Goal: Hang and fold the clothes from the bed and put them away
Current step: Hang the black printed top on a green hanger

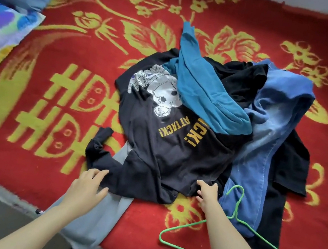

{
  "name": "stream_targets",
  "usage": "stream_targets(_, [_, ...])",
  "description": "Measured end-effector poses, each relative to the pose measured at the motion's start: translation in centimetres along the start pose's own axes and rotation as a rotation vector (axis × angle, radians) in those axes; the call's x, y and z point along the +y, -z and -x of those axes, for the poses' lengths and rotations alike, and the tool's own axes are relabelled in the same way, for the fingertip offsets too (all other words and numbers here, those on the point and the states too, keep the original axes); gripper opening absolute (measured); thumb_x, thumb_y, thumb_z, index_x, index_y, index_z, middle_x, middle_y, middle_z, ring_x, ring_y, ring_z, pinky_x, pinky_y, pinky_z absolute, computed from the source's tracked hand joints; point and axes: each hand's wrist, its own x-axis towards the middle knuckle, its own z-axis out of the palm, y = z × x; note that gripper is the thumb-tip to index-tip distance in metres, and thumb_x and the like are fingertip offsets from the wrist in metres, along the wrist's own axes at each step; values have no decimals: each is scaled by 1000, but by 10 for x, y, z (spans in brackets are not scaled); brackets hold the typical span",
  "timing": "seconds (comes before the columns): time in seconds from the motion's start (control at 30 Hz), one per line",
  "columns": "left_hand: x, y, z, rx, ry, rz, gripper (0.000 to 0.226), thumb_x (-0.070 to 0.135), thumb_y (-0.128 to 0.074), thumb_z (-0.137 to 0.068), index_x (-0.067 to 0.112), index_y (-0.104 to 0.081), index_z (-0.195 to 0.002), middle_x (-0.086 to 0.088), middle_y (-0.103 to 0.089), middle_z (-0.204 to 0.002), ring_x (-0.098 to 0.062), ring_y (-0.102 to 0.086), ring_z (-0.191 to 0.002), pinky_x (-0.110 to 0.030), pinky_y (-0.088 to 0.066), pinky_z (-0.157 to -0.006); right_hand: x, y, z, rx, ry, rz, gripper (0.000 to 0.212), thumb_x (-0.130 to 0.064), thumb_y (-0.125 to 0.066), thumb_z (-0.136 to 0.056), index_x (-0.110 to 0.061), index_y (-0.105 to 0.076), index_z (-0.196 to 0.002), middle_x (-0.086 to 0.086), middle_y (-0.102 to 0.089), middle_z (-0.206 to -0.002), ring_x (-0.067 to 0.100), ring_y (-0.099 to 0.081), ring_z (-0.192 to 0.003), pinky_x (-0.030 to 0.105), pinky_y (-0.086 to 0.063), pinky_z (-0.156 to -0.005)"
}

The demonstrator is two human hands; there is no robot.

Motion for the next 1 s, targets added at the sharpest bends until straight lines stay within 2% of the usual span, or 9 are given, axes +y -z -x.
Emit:
stream_targets(0.1, [-12,-5,4,-13,44,75,53,36,-42,-98,25,-25,-146,5,-36,-139,-15,-33,-128,-27,-34,-100,3,-8,-2,-31,-32,30,67,-9,-55,-91,-19,-20,-147,15,-50,-129,36,-56,-111,43,-43,-93])
stream_targets(0.23, [-28,-12,11,-40,77,84,51,36,-41,-98,27,-24,-145,5,-35,-139,-14,-34,-126,-25,-34,-98,-1,-24,-9,64,-1,128,44,-18,-56,-92,-6,-39,-131,11,-50,-80,21,-47,-57,36,-45,-64])
stream_targets(0.3, [-35,-15,16,-44,99,90,50,36,-41,-98,27,-26,-145,5,-37,-138,-14,-35,-124,-24,-35,-96,-6,-25,-12,172,39,209,39,-21,-58,-91,-3,-42,-122,12,-51,-85,26,-53,-59,32,-41,-58])
stream_targets(0.4, [-42,-19,22,-56,120,91,48,36,-41,-98,26,-28,-143,7,-38,-136,-13,-36,-123,-24,-36,-95,-11,-17,-17,212,-5,254,29,-20,-56,-92,2,-47,-108,16,-55,-95,37,-65,-78,37,-46,-68])
stream_targets(0.5, [-45,-23,27,-62,128,105,46,36,-40,-98,26,-30,-142,7,-38,-135,-13,-36,-123,-24,-36,-95,-8,-9,-20,222,5,346,24,-16,-49,-96,2,-51,-81,22,-61,-95,31,-59,-68,35,-44,-66])
stream_targets(0.63, [-38,-29,34,-62,126,161,44,34,-41,-98,25,-33,-140,6,-39,-137,-13,-34,-128,-22,-35,-96,5,-4,-4,332,127,425,28,-15,-44,-95,9,-55,-104,25,-60,-101,41,-56,-98,38,-39,-77])
stream_targets(0.73, [-31,-32,33,-52,93,207,43,32,-43,-98,24,-36,-140,5,-40,-138,-13,-35,-129,-23,-34,-98,17,-4,19,364,225,291,19,-13,-52,-87,0,-50,-73,14,-50,-72,32,-50,-75,35,-34,-68])
stream_targets(0.8, [-25,-39,33,-31,67,273,41,28,-46,-97,20,-41,-137,2,-43,-136,-15,-37,-128,-27,-34,-100,24,-2,31,314,291,206,34,-6,-56,-84,-11,-35,-58,6,-37,-58,22,-37,-64,33,-30,-62])
stream_targets(1.0, [-5,-44,39,-37,-56,343,37,25,-49,-96,20,-46,-133,2,-47,-132,-14,-40,-126,-26,-34,-101,7,28,87,228,361,-246,39,6,-47,-88,-13,-30,-58,3,-34,-62,12,-32,-58,18,-42,-52])
